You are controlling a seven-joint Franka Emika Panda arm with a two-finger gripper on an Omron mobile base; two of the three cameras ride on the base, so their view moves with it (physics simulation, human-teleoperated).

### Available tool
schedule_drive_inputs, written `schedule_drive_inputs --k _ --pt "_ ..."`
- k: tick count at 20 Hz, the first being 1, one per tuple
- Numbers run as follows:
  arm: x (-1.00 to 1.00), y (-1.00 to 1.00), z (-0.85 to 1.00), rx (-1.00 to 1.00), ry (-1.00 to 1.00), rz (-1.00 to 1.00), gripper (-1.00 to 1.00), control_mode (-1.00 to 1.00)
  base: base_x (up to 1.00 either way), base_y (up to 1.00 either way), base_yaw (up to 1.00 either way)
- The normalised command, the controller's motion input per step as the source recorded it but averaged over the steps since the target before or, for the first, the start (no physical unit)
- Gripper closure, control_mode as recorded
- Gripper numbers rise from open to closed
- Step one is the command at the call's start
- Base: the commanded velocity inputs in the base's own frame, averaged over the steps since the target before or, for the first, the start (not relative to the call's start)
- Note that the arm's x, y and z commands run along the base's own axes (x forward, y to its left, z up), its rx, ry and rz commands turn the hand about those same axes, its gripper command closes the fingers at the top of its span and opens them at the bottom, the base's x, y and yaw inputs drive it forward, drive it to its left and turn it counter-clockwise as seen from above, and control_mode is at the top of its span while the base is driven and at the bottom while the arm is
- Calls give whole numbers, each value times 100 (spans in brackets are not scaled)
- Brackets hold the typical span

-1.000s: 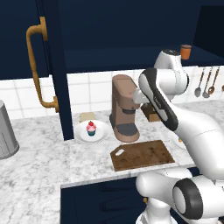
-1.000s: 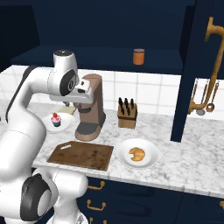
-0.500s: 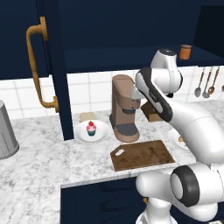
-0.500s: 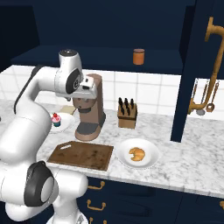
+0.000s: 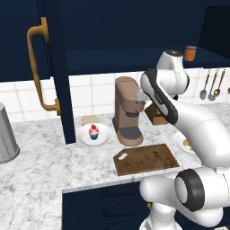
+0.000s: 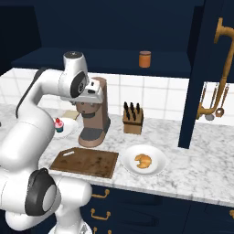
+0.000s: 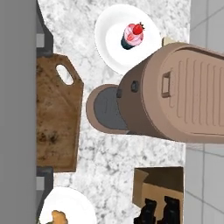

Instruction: From the different types of pastries on the counter, select a croissant and place it on the cutting board. Then retrieve a jar of jam from the cabinet and place it alongside the croissant on the cutting board.

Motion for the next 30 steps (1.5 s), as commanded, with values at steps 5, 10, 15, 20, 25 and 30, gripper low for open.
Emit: schedule_drive_inputs --k 5,10,15,20,25,30 --pt "0 -25 2 5 0 -42 -100 -100 0 0 0" --pt "9 -2 34 -1 -2 -30 -100 -100 0 0 0" --pt "11 -17 47 -1 -13 -19 -100 -100 0 0 0" --pt "0 -54 50 0 -21 -3 -100 -100 0 0 0" --pt "0 -62 47 0 -26 0 -100 -100 0 0 0" --pt "2 -44 32 -5 -23 -3 -100 -100 0 0 0"
